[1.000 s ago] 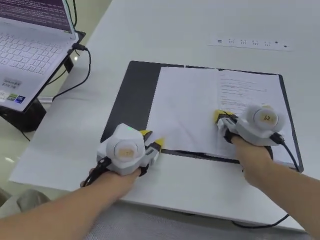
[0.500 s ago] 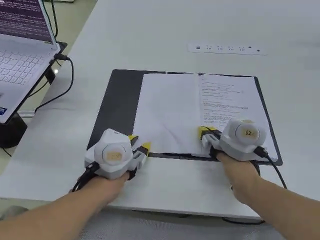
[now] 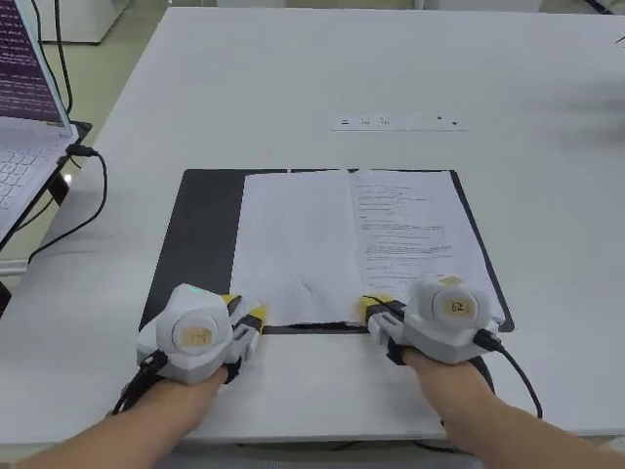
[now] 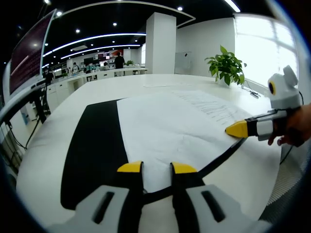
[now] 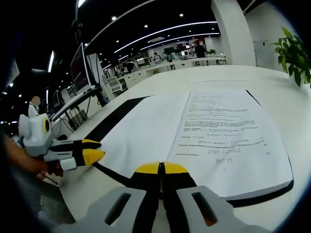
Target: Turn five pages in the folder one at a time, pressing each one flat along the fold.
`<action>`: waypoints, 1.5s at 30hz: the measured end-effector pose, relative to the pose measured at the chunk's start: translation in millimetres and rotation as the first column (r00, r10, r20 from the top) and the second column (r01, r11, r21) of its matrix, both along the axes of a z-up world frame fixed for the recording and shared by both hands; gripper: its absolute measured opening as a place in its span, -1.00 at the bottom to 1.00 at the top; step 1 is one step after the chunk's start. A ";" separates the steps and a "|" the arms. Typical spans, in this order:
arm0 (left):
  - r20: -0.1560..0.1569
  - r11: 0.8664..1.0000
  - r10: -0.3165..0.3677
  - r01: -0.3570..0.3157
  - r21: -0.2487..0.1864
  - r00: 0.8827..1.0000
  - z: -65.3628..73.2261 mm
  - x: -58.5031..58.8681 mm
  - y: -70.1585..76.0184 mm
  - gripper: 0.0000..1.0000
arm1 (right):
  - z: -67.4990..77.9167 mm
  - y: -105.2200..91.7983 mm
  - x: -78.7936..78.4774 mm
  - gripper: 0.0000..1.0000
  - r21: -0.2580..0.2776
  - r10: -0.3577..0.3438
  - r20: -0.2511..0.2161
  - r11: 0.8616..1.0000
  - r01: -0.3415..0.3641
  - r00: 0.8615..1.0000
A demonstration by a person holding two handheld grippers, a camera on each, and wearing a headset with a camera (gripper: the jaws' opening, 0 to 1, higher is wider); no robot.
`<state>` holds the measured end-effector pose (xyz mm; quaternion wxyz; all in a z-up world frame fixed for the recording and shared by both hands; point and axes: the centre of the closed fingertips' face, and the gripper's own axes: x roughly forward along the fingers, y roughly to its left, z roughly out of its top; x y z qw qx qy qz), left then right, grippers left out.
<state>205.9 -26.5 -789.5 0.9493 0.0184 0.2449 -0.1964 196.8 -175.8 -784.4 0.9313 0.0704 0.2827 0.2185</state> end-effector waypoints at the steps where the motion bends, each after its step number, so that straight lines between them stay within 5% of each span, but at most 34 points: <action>1: 0.000 1.000 0.000 0.000 0.000 1.000 0.1 -0.1 -0.1 -0.59 | -0.3 0.2 -3.8 -1.00 -0.003 0.007 -0.004 1.000 -0.007 1.000; 7: -0.004 1.000 -0.002 0.002 0.004 1.000 0.0 -0.7 -0.2 -0.59 | -0.8 0.2 -21.3 -1.00 -0.006 0.028 -0.035 1.000 -0.028 0.999; 11: -0.006 1.000 -0.004 0.004 0.008 1.000 0.2 -1.2 -0.2 -0.59 | -3.5 3.9 -38.6 -1.00 0.070 0.004 -0.201 0.997 0.010 0.980; 14: -0.008 1.000 -0.007 0.007 0.013 1.000 0.5 -1.6 -0.1 -0.59 | 0.3 8.4 -51.3 -1.00 0.078 0.026 -0.244 0.997 -0.007 0.969; 19: -0.029 0.999 -0.010 0.011 0.031 1.000 1.0 -1.4 -0.8 -0.59 | 27.3 12.1 -63.1 -1.00 0.224 -0.023 -0.310 0.970 0.097 0.950; 23: -0.055 0.999 -0.004 0.006 0.042 0.999 0.7 -0.3 -0.1 -0.59 | 50.6 8.1 -62.9 -1.00 0.299 -0.049 -0.299 0.944 0.142 0.953; 28: -0.176 0.993 0.076 -0.090 -0.071 0.981 2.9 2.1 3.0 -0.64 | 79.7 -18.0 -55.4 -1.00 0.318 -0.109 -0.259 0.929 0.191 0.960; 30: -0.316 0.971 0.129 -0.184 -0.151 0.940 7.0 -3.7 3.1 -0.64 | 94.5 -33.7 -52.3 -1.00 0.336 -0.149 -0.231 0.915 0.222 0.962; 32: -0.417 0.956 0.135 -0.229 -0.184 0.899 12.2 -14.7 1.1 -0.67 | 101.8 -44.1 -52.8 -1.00 0.338 -0.167 -0.226 0.911 0.238 0.960; 33: -0.429 0.956 0.130 -0.228 -0.183 0.894 15.4 -18.2 0.8 -0.69 | 107.6 -52.5 -52.3 -1.00 0.329 -0.179 -0.208 0.913 0.241 0.962; 36: -0.381 0.961 0.127 -0.208 -0.179 0.916 36.3 -26.3 -0.3 -0.73 | 120.8 -78.1 -46.0 -1.00 0.307 -0.237 -0.147 0.912 0.272 0.960; 38: -0.369 0.951 0.119 -0.212 -0.224 0.922 53.7 -34.5 -5.0 -0.73 | 127.9 -95.5 -44.3 -1.00 0.304 -0.279 -0.134 0.902 0.308 0.951; 40: -0.368 0.926 0.135 -0.249 -0.283 0.920 72.8 -40.1 -8.3 -0.69 | 131.5 -111.7 -43.8 -1.00 0.275 -0.311 -0.115 0.903 0.331 0.944; 45: -0.246 0.936 0.173 -0.237 -0.262 0.954 120.4 -47.8 -3.0 -0.44 | 132.4 -139.2 -46.8 -1.00 0.218 -0.367 -0.105 0.898 0.382 0.924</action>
